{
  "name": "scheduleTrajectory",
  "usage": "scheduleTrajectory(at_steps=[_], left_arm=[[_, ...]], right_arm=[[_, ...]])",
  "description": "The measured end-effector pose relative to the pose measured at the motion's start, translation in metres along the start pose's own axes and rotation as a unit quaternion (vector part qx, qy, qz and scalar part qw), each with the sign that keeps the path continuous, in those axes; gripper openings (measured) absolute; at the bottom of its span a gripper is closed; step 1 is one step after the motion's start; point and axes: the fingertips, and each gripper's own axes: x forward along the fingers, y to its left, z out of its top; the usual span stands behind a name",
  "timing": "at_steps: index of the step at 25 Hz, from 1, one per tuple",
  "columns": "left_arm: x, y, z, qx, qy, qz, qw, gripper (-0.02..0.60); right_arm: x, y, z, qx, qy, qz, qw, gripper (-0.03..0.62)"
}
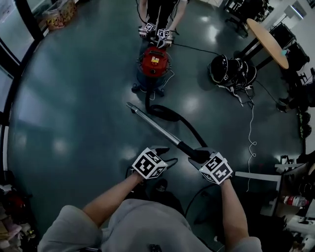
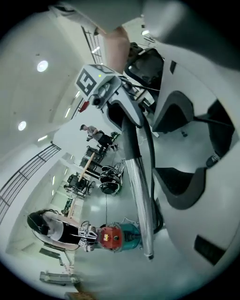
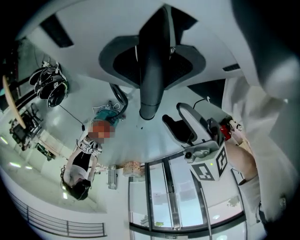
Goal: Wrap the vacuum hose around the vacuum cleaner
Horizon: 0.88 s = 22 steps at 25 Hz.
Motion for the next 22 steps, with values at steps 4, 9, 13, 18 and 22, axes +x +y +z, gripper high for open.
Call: scheduleTrajectory(at_steps=[4, 9, 13, 18, 22], left_arm=[[0.012, -0.001, 0.019, -0.075, -0.025, -0.044, 0.9959, 0.239], [0.033, 0.006, 0.039, -0.156, -0.057, -0.074, 0.9834, 0.239], [0.057, 0.013, 0.038, -0.244, -0.075, -0.088, 0.9628, 0.241], [0.094, 0.006, 0.048, -0.274, -0.072, -0.077, 0.9560, 0.241], [0.130, -0.013, 0.069, -0.275, -0.077, -0.068, 0.9559, 0.241]], right_arm=[[0.002, -0.007, 0.012, 0.044, -0.034, -0.009, 0.998, 0.152], [0.009, -0.016, 0.000, 0.068, -0.043, -0.008, 0.997, 0.152], [0.012, -0.032, -0.023, 0.066, -0.042, -0.005, 0.997, 0.152], [-0.002, -0.052, -0.054, 0.081, -0.072, 0.009, 0.994, 0.152], [-0.020, -0.079, -0.081, 0.105, -0.104, 0.008, 0.989, 0.152]])
